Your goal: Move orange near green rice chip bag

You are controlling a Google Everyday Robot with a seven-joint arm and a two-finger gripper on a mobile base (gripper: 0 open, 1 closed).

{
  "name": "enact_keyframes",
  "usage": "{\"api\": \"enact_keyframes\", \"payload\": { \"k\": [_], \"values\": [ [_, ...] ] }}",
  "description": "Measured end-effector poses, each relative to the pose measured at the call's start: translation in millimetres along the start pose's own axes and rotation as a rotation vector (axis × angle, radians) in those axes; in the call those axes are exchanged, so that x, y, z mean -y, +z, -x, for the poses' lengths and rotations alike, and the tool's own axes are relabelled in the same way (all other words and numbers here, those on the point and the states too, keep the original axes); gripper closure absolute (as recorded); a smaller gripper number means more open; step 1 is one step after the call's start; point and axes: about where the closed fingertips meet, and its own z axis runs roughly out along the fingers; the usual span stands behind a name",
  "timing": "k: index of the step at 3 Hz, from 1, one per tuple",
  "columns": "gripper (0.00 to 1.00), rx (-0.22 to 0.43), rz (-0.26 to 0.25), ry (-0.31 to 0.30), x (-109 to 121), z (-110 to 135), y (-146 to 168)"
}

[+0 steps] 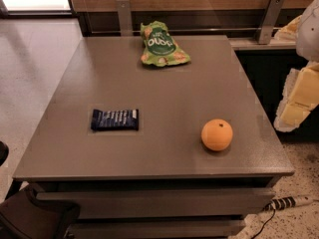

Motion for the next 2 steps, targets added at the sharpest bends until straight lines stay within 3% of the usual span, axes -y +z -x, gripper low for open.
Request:
{"api": "enact_keyframes", "payload": {
  "k": [1, 2],
  "values": [
    [0.0, 0.009, -0.003, 0.001, -0.1, 1.2, 0.0],
    [0.0, 0.076, 0.009, 0.011, -3.1, 3.3, 9.0]
  ]
}}
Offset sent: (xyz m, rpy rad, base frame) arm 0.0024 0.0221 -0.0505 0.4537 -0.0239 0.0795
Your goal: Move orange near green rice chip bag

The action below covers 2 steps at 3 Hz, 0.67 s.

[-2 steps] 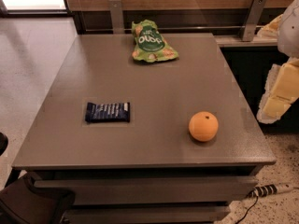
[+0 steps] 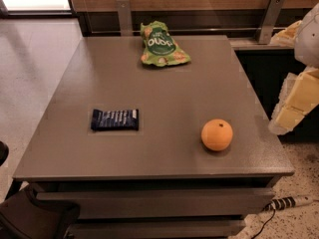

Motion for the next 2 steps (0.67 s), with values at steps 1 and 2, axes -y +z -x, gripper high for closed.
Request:
{"api": "enact_keyframes", "payload": {
  "k": [1, 2],
  "values": [
    [0.0, 0.172, 0.012, 0.032, -4.5, -22.0, 36.7],
    [0.0, 0.441, 0.059, 0.051, -28.7, -45.2, 78.5]
  ]
}}
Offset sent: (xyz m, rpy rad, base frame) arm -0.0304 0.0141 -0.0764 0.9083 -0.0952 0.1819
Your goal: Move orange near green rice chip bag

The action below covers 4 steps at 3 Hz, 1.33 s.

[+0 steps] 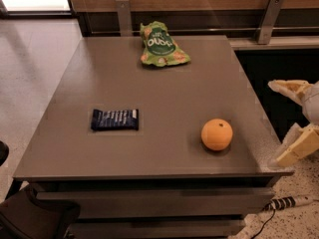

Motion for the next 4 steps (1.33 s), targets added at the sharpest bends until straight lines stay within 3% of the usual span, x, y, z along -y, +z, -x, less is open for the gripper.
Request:
{"api": "enact_keyframes", "payload": {
  "k": [1, 2, 3, 4],
  "values": [
    [0.0, 0.209, 0.048, 0.029, -15.1, 6.7, 11.3],
    [0.0, 0.425, 0.081, 0.086, -25.9, 30.4, 18.7],
    [0.0, 0.46, 0.056, 0.112, -26.6, 39.7, 26.8],
    [0.0, 0.44, 0.015, 0.109, -24.0, 39.0, 39.5]
  ]
}}
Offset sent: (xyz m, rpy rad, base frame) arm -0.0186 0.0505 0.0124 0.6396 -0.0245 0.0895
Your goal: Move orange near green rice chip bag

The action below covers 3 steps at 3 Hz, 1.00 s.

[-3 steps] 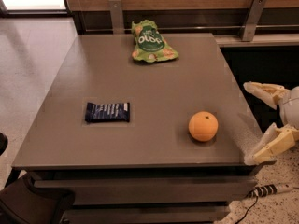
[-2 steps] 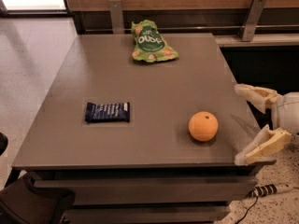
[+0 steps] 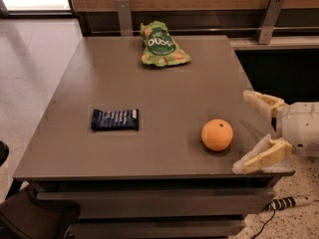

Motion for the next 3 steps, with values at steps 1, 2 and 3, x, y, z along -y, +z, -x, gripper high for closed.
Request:
{"api": "enact_keyframes", "payload": {
  "k": [1, 2, 3],
  "values": [
    [0.0, -0.02, -0.058, -0.022, 9.2, -19.4, 24.7],
    [0.0, -0.018, -0.041, -0.025, 12.2, -16.9, 33.9],
    [0.17, -0.027, -0.024, 0.0, 11.9, -23.3, 40.9]
  ]
}}
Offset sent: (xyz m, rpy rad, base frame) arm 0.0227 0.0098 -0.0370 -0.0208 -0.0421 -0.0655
